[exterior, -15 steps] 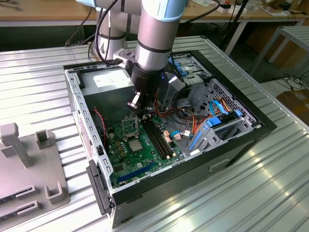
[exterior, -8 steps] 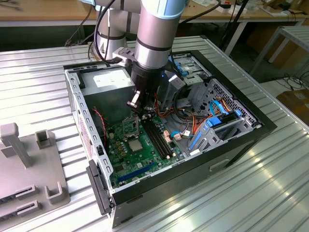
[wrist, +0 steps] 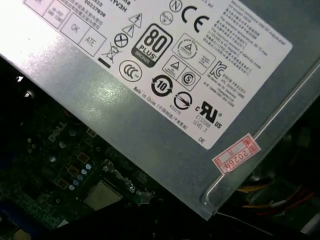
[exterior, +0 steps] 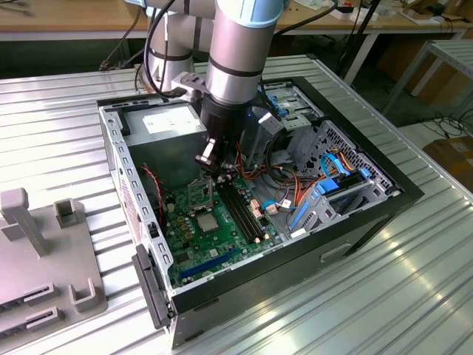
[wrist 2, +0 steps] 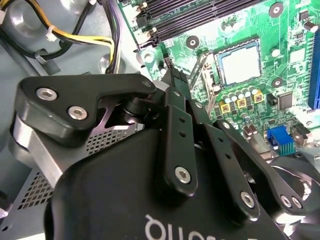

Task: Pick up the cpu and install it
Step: 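Close the cpu cover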

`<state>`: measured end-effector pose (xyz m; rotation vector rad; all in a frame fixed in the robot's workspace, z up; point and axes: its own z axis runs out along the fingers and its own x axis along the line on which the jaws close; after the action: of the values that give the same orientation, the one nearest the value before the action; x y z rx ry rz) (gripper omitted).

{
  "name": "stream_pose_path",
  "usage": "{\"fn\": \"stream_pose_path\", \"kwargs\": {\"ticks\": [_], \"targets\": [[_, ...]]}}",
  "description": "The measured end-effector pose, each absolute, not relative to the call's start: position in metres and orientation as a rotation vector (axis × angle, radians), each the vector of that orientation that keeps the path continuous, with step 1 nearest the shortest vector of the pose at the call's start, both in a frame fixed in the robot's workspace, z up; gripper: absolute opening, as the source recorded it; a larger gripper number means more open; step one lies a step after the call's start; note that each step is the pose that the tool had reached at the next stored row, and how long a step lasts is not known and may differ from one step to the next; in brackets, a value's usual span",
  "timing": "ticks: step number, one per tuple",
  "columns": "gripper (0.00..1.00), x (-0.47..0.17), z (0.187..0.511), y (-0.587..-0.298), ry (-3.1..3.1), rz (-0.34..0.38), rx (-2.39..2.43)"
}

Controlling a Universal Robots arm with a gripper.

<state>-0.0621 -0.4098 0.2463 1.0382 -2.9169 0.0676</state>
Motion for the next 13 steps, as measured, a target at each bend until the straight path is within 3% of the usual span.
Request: {"fn": "stream_pose_path", "kwargs": {"ticks": [13], "targets": [[0.11, -0.0633, 0.2498, -0.4098, -2.885, 0.070, 1.127]]}}
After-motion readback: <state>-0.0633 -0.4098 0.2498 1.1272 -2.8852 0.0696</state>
